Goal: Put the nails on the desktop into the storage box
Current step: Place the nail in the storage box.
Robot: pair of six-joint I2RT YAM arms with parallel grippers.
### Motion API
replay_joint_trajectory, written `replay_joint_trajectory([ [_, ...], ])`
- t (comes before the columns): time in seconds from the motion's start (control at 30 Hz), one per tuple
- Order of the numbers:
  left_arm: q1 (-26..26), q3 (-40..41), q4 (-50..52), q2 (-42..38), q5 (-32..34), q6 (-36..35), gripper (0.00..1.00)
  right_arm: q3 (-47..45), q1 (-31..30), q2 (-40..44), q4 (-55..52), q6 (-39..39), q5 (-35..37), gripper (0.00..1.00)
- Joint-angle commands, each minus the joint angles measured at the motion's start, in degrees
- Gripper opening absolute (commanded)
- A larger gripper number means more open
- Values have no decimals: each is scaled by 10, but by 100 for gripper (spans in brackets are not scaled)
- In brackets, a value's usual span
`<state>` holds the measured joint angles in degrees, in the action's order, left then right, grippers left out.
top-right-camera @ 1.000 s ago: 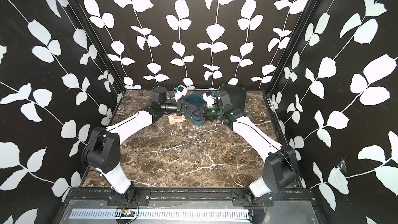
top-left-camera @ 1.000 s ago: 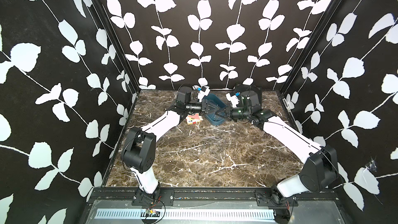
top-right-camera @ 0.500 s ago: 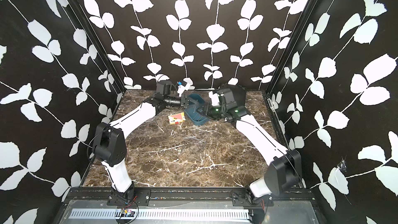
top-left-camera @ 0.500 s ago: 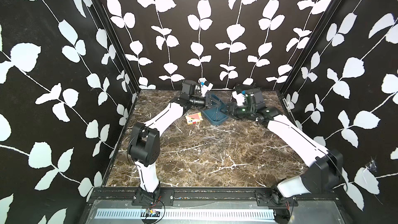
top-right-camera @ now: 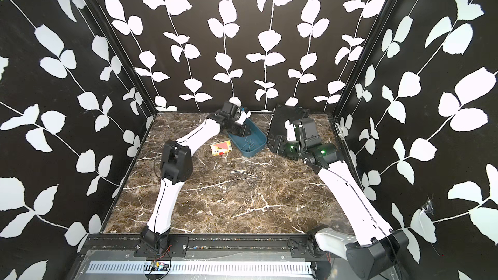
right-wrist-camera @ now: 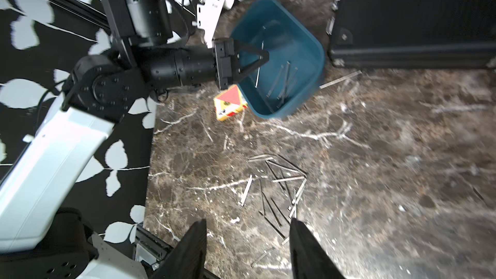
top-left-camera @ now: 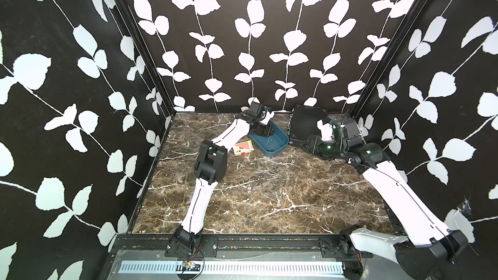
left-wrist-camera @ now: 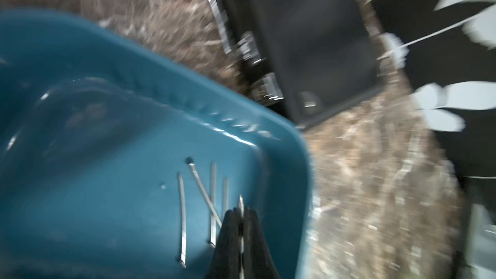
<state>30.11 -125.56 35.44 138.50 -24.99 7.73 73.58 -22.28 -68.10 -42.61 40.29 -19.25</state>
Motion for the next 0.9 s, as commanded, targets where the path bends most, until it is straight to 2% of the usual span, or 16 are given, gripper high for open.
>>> replay_joint_trajectory([
  [0.0,0,-44,20,13,36,-23,0,-16,-1,3,-26,3,10,52],
  [0.17,-5,-76,-3,59,21,8,0,-13,-1,-2,-42,1,16,52],
  [0.23,-5,-75,-5,63,19,15,19,-11,-1,-6,-49,-4,18,53],
  [0.33,-5,-63,-4,57,14,20,25,-15,-1,-9,-53,-7,27,53],
  [0.4,-5,-55,-5,47,11,22,33,-19,-1,-16,-52,-3,37,53],
  [0.47,-7,-48,-7,32,8,26,41,-22,1,-30,-48,4,40,53],
  [0.53,-8,-39,-11,14,2,32,45,-23,1,-45,-35,15,38,53],
  [0.7,-10,9,-12,-58,-4,42,48,-13,3,-99,-18,31,19,53],
  [0.87,-11,121,-1,-172,4,46,49,-9,-6,-160,-41,-3,2,52],
])
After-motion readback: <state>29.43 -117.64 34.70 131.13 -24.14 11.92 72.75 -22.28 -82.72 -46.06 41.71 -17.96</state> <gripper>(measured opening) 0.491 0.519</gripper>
